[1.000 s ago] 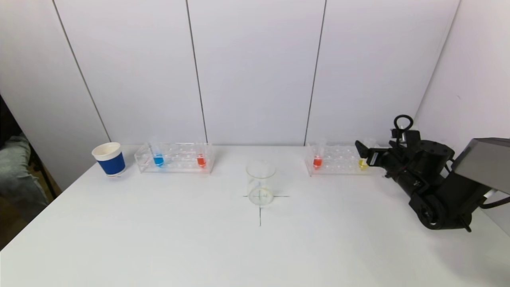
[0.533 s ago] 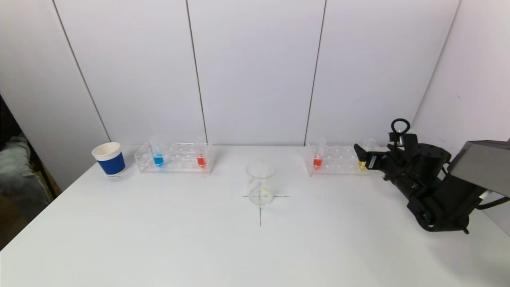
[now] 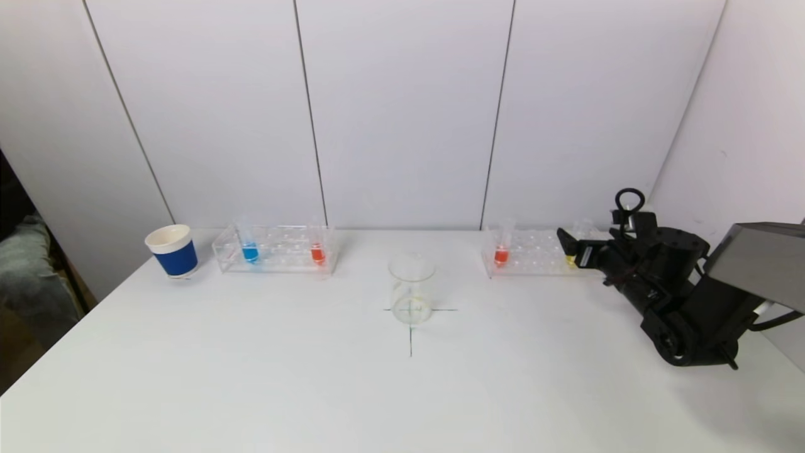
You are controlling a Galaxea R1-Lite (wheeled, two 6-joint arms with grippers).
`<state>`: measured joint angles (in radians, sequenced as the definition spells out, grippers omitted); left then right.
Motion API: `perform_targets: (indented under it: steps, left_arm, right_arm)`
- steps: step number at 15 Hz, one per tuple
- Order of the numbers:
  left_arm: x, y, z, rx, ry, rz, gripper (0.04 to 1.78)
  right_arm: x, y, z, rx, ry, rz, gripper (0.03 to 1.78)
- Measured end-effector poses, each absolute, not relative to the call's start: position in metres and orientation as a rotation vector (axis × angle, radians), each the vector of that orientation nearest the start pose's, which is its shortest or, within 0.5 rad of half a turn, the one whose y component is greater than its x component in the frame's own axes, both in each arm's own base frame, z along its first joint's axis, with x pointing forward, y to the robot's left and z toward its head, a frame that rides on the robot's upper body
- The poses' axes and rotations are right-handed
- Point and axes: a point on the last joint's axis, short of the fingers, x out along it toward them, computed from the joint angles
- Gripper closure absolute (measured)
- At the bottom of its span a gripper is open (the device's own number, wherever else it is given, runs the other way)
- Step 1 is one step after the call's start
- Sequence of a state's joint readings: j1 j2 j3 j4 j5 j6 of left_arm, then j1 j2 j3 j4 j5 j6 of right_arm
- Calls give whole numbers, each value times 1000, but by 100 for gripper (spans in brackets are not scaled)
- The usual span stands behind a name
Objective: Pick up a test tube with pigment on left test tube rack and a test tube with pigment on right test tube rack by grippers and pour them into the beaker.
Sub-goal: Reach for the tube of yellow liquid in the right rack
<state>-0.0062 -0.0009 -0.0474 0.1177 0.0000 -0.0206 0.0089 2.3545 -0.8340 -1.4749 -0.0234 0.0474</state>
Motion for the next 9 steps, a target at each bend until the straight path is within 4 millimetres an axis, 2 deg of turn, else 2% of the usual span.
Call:
perform_targets:
  steps: [9]
  left_arm:
    - [-27, 0, 76, -21, 69, -5, 6]
  right_arm:
    - [403, 4, 37, 47, 23, -12, 4]
